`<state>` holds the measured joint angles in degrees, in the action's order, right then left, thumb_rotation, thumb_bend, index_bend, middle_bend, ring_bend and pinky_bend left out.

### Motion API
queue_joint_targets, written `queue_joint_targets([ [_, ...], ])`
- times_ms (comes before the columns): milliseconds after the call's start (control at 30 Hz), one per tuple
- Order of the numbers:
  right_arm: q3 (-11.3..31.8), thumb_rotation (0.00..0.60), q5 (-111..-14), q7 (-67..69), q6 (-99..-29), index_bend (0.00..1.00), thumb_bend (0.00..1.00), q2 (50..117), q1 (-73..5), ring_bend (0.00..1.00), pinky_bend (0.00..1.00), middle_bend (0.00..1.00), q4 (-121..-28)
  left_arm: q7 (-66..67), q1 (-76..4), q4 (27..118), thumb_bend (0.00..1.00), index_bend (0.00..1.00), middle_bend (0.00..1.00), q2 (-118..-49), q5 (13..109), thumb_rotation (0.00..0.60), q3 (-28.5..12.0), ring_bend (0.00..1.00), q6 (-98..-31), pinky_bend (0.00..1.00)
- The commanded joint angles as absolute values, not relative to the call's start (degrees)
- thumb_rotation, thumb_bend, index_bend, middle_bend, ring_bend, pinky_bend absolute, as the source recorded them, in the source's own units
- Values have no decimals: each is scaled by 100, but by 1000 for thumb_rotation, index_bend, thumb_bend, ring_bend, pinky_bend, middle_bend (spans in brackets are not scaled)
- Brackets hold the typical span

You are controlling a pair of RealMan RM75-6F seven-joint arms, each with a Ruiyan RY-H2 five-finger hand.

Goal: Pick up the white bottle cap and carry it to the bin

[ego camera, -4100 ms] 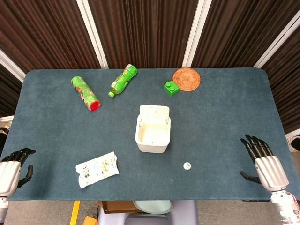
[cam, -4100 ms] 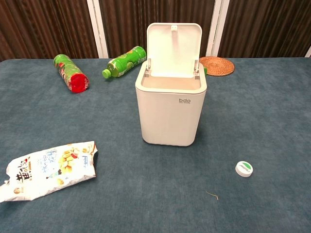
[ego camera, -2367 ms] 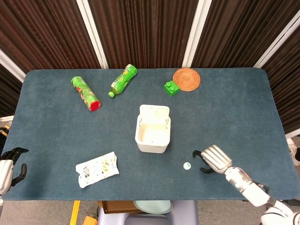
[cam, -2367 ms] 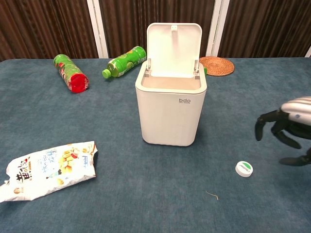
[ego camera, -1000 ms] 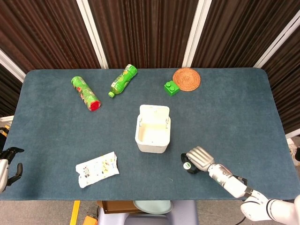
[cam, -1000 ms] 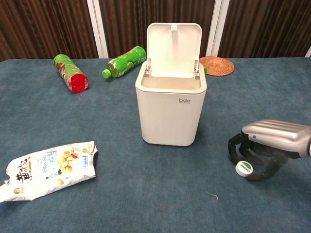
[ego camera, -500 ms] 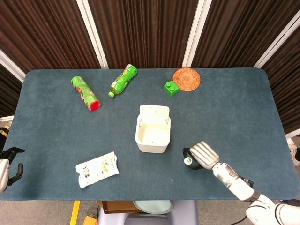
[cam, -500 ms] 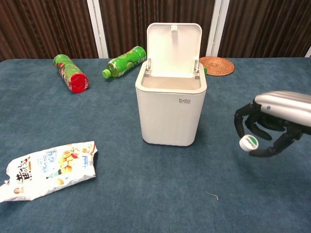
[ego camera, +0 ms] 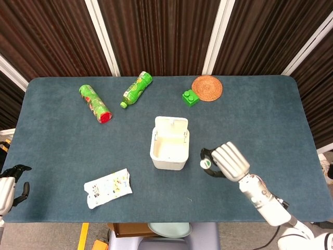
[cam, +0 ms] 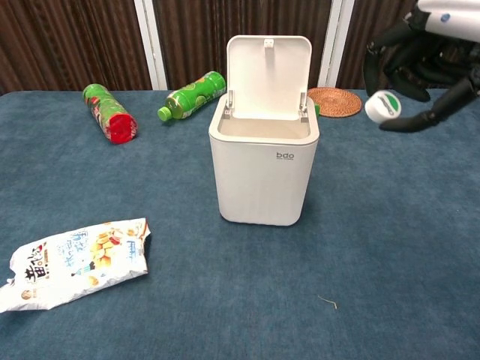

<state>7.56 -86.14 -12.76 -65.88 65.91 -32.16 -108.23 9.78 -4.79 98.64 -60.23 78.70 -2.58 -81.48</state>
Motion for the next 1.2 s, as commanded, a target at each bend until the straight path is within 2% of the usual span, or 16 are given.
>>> queue_joint_targets([
  [33,1070,600,-8203,-1597,-6381,753,327,6821,-3498,930,1000,883,-10745,970,-479,9859,552,302,262,-6022,7868,600,-259,291,-8150,444],
  [267,1450,600,-7388,-2338,-5801,752,327,7725,-4224,931,1000,883,-9953,956,-486,9842,553,303,262,-6020,7860,600,-258,291,-8136,444],
  [467,1581,600,-7098,-2424,-5723,724,327,8323,-4548,930,1000,883,-9355,906,-483,9831,553,302,262,-6011,7863,600,-258,291,-8140,444],
  [533,1566,600,-7135,-2330,-5748,673,287,8372,-4559,931,1000,883,-9303,885,-479,9827,553,302,262,-6006,7866,600,-260,291,-8148,444],
  [633,1492,600,-7263,-2210,-5804,554,162,8283,-4516,931,1000,883,-9382,870,-483,9817,554,302,262,-6005,7854,600,-261,291,-8134,444],
  [733,1422,600,-7397,-2154,-5948,438,117,8061,-4401,930,1000,883,-9606,884,-493,9822,553,302,262,-6008,7850,600,-255,291,-8110,444],
  [833,1349,600,-7472,-2149,-6131,380,114,7716,-4216,930,1000,883,-9988,929,-498,9822,553,302,262,-6019,7867,600,-248,291,-8115,444],
  [933,1223,600,-7722,-2169,-6528,383,115,7333,-3916,927,1000,883,-10418,959,-500,9822,553,302,263,-6028,7870,600,-244,291,-8118,444],
  [1033,993,600,-8232,-2201,-7235,423,114,6943,-3432,902,995,883,-10775,988,-497,9826,552,302,263,-6035,7864,600,-249,291,-8137,444],
  [1200,510,600,-9249,-2116,-8843,481,114,6473,-2350,826,941,866,-10792,1069,-491,9854,553,302,263,-6053,7917,600,-235,291,-8183,444],
])
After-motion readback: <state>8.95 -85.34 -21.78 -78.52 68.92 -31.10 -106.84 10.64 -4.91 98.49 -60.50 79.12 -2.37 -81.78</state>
